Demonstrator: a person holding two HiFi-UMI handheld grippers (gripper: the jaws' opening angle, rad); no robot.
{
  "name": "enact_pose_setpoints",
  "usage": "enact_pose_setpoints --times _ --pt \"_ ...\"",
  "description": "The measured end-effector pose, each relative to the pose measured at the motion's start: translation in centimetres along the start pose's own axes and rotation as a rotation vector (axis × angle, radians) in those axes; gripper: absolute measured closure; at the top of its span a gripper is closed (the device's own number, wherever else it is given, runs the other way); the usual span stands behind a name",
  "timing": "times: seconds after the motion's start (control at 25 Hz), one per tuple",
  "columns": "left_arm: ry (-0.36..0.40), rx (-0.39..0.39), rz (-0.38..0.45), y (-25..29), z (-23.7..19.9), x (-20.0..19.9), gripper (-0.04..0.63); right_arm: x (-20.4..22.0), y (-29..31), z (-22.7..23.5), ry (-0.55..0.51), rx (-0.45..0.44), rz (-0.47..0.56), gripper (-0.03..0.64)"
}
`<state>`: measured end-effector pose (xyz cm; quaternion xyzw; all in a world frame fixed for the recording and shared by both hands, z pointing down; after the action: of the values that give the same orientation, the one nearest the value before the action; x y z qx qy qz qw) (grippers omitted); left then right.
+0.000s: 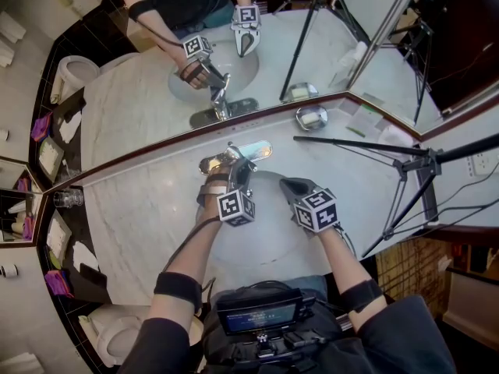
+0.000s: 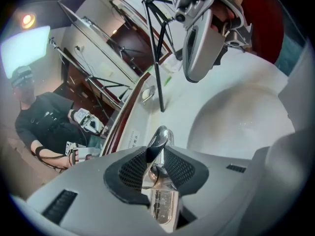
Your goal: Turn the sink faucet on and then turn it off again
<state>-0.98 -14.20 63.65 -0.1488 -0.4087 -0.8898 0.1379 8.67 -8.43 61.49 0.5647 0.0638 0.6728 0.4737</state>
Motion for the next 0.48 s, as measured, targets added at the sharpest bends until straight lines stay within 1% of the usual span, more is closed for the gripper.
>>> enact_pose_setpoints --times 0.16,0.36,0.48 --pt "0.042 -0.003 -0.004 0.11 0.04 0.03 0.508 0.14 -0.32 0.49 0.004 0.007 -0.001 0.591" --pt "0.062 -0.006 -0.005 0.06 -0.07 0.09 0.508 0.02 -0.33 0.54 0.007 0.007 0.003 0.591" --pt "0.075 0.006 -0.011 0.14 0.05 0.04 0.506 0.16 -0.44 0.52 0.005 0.006 0.002 0.591"
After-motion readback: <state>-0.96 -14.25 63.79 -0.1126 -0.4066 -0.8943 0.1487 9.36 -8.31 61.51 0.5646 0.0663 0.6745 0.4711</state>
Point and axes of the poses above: the fingertips, and each gripper's own axes: y forward along the fingers, z to its right, x out of its underside, the point moved 2 cm from there along -y, backward along the fingers, and after that the axes turned 4 degrees about -z, right-handed, at the moved point
